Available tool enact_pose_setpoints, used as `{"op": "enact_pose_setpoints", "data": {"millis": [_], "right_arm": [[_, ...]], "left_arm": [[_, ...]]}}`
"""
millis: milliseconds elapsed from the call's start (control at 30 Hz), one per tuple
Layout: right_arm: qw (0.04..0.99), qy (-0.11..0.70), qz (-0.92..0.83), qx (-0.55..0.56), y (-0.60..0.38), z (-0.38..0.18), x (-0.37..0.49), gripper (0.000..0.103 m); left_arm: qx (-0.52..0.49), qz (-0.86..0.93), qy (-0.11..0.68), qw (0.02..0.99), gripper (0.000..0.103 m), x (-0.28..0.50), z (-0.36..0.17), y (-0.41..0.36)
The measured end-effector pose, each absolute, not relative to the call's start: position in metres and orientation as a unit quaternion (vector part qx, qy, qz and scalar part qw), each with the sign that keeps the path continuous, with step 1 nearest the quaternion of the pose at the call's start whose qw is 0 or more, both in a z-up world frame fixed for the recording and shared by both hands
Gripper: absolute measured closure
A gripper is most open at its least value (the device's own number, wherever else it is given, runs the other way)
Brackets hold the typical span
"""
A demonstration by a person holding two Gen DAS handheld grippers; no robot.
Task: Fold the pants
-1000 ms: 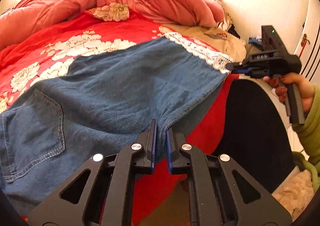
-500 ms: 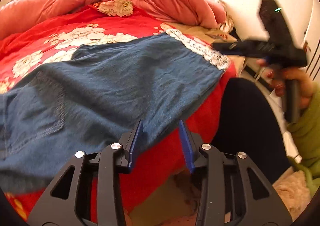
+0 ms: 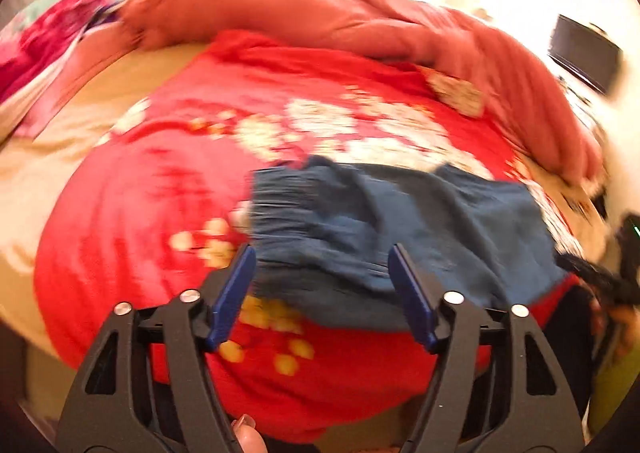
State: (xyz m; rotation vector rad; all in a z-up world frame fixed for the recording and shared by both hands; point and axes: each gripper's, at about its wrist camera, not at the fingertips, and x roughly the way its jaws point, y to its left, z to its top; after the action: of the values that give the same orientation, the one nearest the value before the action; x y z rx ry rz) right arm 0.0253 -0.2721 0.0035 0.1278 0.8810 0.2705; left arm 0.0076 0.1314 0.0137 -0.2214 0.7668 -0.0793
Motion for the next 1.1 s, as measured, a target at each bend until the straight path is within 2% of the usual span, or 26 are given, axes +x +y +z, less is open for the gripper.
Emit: {"op": "enact_pose_setpoints", "data": {"millis": [167,267,333,400,467,600,733,967,1100], "right_arm": [[0.896,0.422,0.126,0.058,-0.268,0.007,0.031,0.024],[0.895,0.424,0.126,0.061,-0.264,0.006,0.041,0.024],[0.893,0.427,0.130,0.057,-0.260,0.004,0.046,0.024],[0.889,0.436,0.129,0.053,-0.257,0.000,0.046,0.024],[0.883,0.447,0.132,0.055,-0.256,-0.007,0.046,0.024],[0.879,0.456,0.131,0.050,-0.254,-0.018,0.046,0.022],[0.879,0.456,0.135,0.046,-0.253,-0.020,0.044,0.021],[0.890,0.425,0.153,0.066,-0.262,-0.002,0.032,0.021],[0.909,0.386,0.152,0.050,-0.262,0.021,0.037,0.021]], "left_arm": [[-0.167,-0.030,0.421,0.891,0.035,0.040,-0.010,0.145],[-0.176,-0.016,0.438,0.881,0.057,0.055,-0.025,0.135],[-0.176,-0.013,0.429,0.886,0.064,0.051,-0.020,0.134],[-0.172,-0.008,0.408,0.897,0.065,0.043,-0.007,0.142],[-0.139,0.002,0.397,0.907,0.065,0.036,0.005,0.147],[-0.124,-0.002,0.435,0.892,0.064,0.041,-0.016,0.150],[-0.125,0.006,0.431,0.894,0.053,0.036,-0.019,0.151],[-0.110,0.039,0.367,0.923,0.049,0.006,0.032,0.155],[-0.102,0.001,0.351,0.931,0.045,0.024,0.059,0.132]]}}
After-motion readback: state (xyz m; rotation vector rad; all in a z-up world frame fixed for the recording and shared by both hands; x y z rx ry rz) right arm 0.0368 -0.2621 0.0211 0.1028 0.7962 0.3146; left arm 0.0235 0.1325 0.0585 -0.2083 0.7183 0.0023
